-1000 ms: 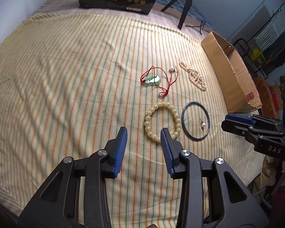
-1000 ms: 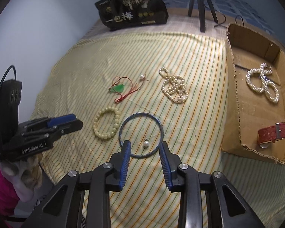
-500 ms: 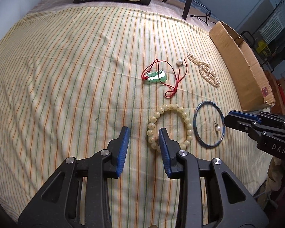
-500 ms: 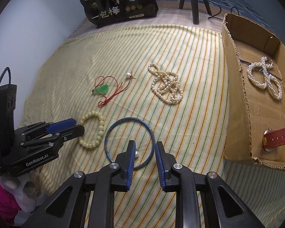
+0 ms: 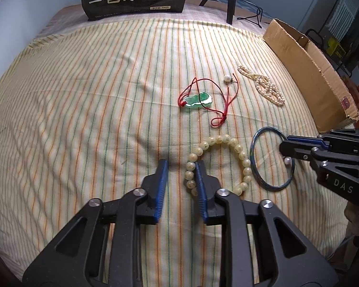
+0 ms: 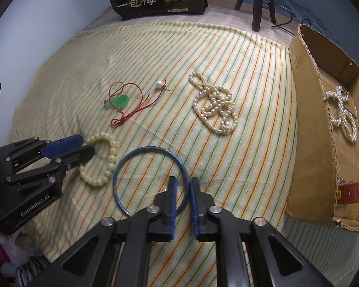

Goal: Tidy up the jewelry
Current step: 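Close left tool on the beaded bracelet while right tool holds the black bangle, then carry the bracelet in left tool while right tool carries the bangle over the box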

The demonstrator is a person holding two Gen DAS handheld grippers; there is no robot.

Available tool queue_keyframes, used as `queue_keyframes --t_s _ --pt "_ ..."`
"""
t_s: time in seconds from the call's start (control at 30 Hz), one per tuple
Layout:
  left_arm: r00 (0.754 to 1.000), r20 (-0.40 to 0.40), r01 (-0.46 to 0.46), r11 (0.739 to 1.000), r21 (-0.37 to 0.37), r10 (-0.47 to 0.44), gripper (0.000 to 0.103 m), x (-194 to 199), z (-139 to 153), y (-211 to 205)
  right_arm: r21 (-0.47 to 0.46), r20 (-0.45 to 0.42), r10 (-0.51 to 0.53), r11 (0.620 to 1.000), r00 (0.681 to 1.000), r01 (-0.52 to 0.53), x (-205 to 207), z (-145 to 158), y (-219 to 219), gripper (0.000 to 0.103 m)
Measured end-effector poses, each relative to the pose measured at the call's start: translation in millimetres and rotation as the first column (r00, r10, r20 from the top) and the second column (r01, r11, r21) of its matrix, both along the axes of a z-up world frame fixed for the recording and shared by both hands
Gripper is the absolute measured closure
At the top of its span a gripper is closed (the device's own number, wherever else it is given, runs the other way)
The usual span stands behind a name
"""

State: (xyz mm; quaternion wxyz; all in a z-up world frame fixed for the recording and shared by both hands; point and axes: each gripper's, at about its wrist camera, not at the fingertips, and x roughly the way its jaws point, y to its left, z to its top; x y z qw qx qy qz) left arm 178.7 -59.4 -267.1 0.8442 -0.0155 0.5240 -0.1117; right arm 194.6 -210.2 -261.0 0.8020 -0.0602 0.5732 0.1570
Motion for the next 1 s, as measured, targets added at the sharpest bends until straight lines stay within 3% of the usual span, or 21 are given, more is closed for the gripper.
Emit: queue_keyframes --t_s 0.13,0.27,0.4,1.0 --pt "1.0 0.011 -0.011 1.0 0.006 0.011 0.095 -2.8 1.4 3.7 0.002 0.005 0.003 1.0 1.0 -0.003 0.4 0.9 -0.7 0.101" --pt "1.0 -0.001 -0.025 0.999 -0.027 0.025 0.098 -2.0 3.2 12.3 0.017 0.014 0.004 1.0 1.0 -0.004 -2.7 5.1 -2.4 0.102" --pt "0.999 -0.019 -0.047 0.996 -0.072 0.045 0.098 -1.2 6.3 20.2 0.049 0.023 0.007 0.999 1.0 -0.008 -6.8 13.2 -0.2 0.102" --pt "0.998 0.017 -0.054 0.99 -0.127 0.056 0.098 -18.7 35.4 27.0 0.117 0.085 0.032 0.992 0.996 -0.042 -26.4 56.4 12.8 0.102"
